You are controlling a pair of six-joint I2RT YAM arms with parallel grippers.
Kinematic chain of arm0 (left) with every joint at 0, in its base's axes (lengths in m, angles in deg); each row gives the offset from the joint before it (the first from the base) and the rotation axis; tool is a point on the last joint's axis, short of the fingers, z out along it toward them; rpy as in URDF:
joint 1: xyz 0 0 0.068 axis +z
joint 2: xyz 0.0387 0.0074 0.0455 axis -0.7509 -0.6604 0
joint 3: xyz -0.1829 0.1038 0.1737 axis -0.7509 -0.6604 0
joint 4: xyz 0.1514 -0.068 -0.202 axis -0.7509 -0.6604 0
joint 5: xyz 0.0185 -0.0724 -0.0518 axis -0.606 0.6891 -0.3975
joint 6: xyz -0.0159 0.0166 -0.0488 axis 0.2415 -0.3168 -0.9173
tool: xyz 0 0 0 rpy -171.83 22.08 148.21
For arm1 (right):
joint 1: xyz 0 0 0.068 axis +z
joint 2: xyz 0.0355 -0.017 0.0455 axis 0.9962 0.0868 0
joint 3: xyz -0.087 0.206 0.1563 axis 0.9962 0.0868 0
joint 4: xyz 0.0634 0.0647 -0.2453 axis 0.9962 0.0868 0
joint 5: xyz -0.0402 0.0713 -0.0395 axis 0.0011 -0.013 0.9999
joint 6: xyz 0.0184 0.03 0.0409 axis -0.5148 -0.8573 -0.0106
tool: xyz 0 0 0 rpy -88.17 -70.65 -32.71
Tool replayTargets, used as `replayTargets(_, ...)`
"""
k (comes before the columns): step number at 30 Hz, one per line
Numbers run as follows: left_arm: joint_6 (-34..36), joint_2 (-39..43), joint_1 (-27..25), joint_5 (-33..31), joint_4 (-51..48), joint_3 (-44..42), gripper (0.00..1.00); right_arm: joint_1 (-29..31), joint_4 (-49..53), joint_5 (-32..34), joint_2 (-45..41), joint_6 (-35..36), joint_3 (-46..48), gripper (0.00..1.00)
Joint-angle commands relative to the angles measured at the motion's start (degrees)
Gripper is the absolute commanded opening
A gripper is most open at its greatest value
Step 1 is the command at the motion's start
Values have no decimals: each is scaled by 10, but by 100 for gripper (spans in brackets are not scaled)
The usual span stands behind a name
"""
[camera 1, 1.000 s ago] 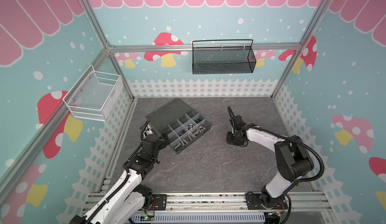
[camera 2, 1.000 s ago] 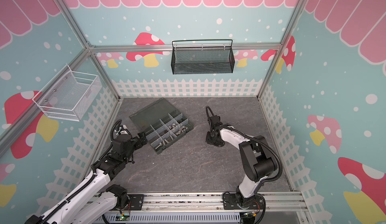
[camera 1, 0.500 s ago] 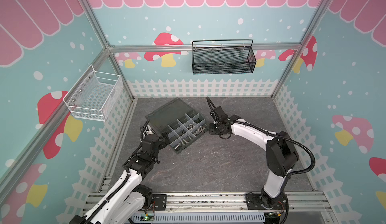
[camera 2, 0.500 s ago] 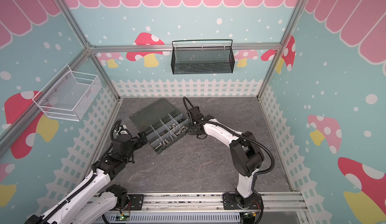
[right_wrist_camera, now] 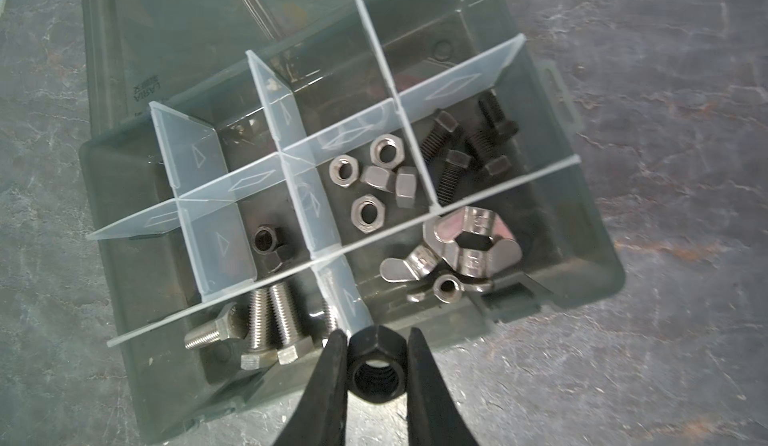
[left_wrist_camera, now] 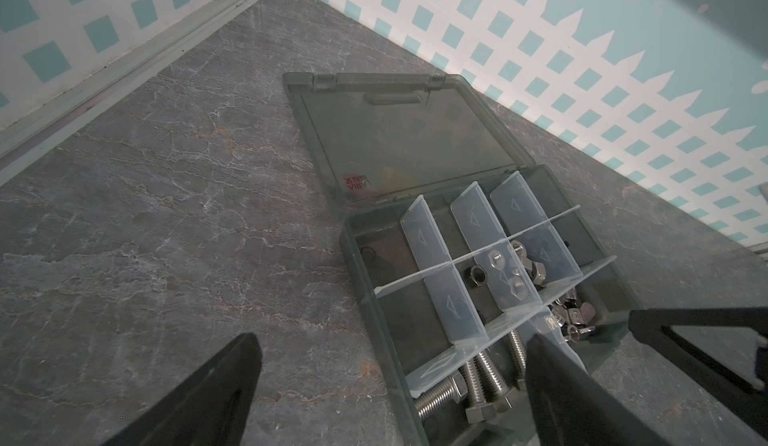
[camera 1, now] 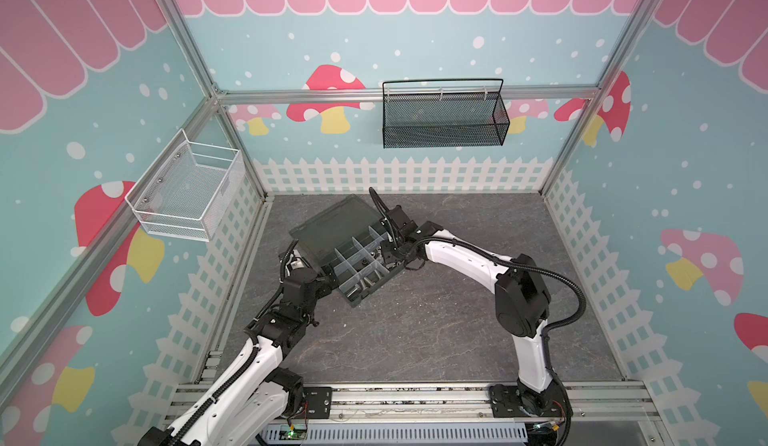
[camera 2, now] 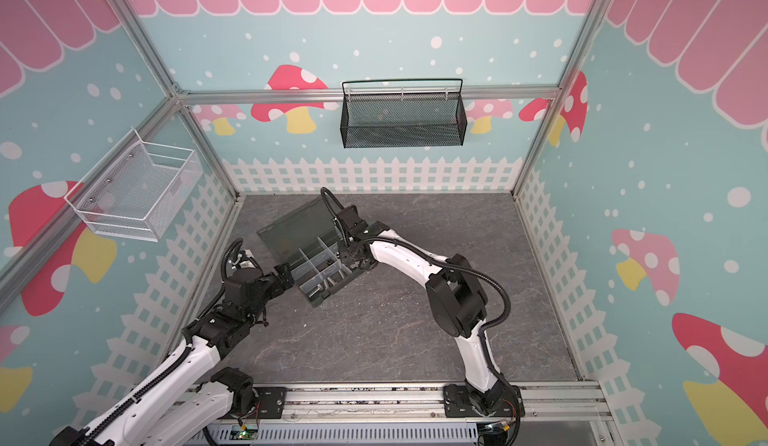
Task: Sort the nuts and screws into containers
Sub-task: 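Lift and carry the black nut with the right gripper over the organizer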
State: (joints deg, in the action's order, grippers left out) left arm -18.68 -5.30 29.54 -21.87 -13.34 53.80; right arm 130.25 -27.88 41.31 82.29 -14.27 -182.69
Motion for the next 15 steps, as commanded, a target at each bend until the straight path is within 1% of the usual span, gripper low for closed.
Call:
replayTargets(1,-8,-1,4,4,7,-4,100,16,30,16,31,27,-52,0)
replayTargets(5,-8,0,4,4,7,-3,100,29,46,24,69,40,-103,0)
replayTargets(15,-5,-4,4,6,7,1,100,48,77,19,157,64,-220,0)
